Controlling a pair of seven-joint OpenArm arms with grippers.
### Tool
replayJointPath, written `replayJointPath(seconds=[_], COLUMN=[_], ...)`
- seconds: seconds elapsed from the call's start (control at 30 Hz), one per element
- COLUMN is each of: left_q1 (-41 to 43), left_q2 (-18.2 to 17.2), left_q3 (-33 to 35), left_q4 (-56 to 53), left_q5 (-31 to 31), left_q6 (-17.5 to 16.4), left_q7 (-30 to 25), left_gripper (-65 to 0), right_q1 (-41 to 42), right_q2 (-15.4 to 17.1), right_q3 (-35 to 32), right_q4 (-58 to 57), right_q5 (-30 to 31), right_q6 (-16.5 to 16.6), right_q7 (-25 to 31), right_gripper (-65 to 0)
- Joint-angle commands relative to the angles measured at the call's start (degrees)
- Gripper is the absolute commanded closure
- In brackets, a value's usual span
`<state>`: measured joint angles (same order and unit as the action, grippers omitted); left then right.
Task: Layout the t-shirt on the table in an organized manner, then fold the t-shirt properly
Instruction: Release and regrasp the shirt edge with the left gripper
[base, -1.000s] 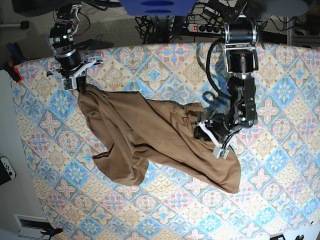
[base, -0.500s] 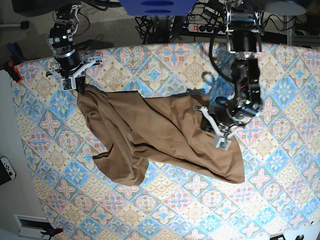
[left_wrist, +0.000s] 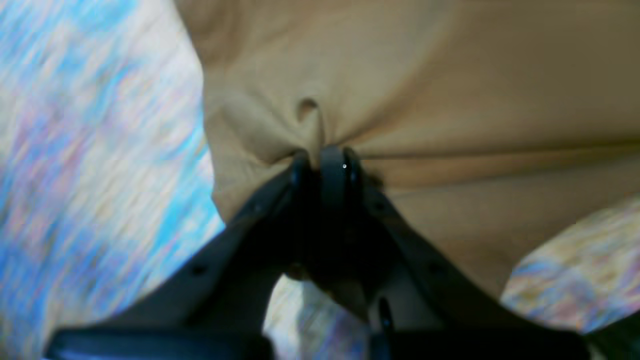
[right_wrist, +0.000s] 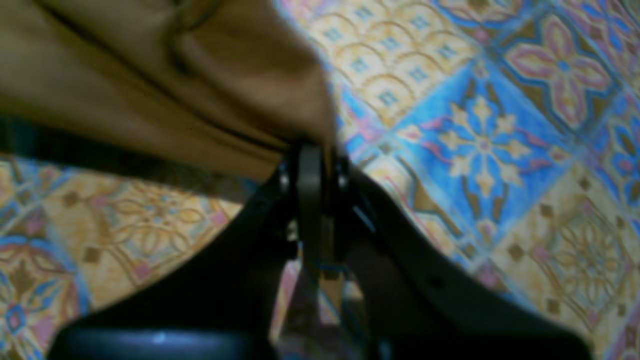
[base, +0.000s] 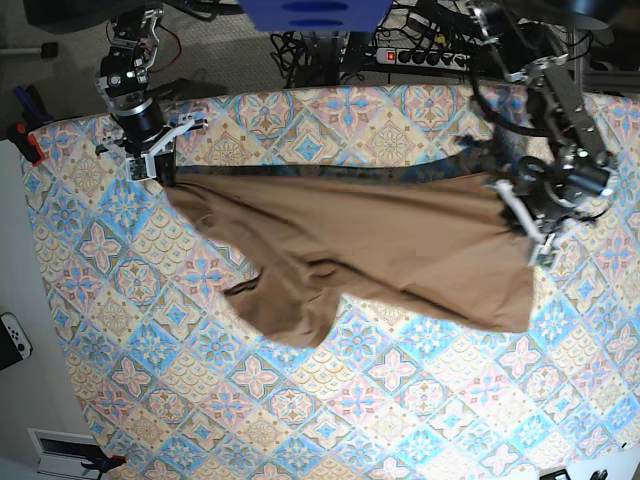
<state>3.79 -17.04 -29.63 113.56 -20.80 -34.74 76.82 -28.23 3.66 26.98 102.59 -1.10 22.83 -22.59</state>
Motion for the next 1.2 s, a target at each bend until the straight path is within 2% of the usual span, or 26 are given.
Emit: replayJointPath(seconds=[0.0,0.1,0.2,0.23,0.37,0.43,0.5,0.6,0.67,0.77,0.97,1.17], left_q1=[-1.8,-4.2,-6.7,-7.9,-13.3,-13.8,-13.6,-12.5,-11.1,-6.5,4.6,9.9], left_q2=[-1.4,-2.5,-2.2,-1.4,2.1,3.0,3.1,4.2,4.1,4.2,4.2,4.2], left_q3=[1.3,8.7,16.1,18.7,27.6,30.7,32.5,31.9,29.9,25.1,14.1,5.9], left_q4=[0.9,0.3,-1.2,-2.0,-5.7,-5.8,-5.7,-5.6,-4.5,-0.5,2.0,-6.5], left_q5=[-0.5,0.0,1.1,1.6,6.9,10.5,13.4,14.8,14.6,14.5,7.6,-2.0], left_q6=[-0.3,-0.3,-0.2,-0.1,-0.1,-0.1,-0.1,-0.1,-0.2,-0.3,-0.3,-0.3], left_q7=[-0.6,1.2,0.8,0.8,1.3,1.2,0.8,0.8,0.1,-3.8,-18.0,-31.9], left_gripper=[0.0,0.0,0.0,-3.0,-28.8,-39.6,-48.6,-57.3,-57.9,-54.9,-50.3,-50.0], right_q1=[0.1,0.1,0.1,0.1,0.0,-0.1,-0.1,-0.2,-0.2,-0.2,-0.2,-0.2], right_q2=[0.5,0.5,0.5,0.5,0.5,0.5,0.5,0.5,0.5,0.5,0.5,0.4], right_q3=[0.3,0.3,0.3,0.3,0.3,0.3,0.3,0.4,0.4,0.4,0.3,0.2], right_q4=[0.7,0.7,0.8,0.8,0.8,0.9,1.0,0.8,0.8,0.8,0.8,0.8], right_q5=[0.4,0.4,0.4,0.4,0.4,0.4,0.4,0.4,0.4,0.4,0.4,0.4], right_q6=[-0.9,-0.9,-0.9,-0.9,-0.9,-0.9,-0.9,-0.9,-0.9,-0.9,-0.9,-0.9], right_q7=[1.4,1.4,1.4,1.4,1.4,1.4,1.4,1.4,1.4,1.4,1.4,1.4], right_gripper=[0.0,0.0,0.0,0.0,0.0,0.0,0.0,0.0,0.0,0.0,0.0,0.0])
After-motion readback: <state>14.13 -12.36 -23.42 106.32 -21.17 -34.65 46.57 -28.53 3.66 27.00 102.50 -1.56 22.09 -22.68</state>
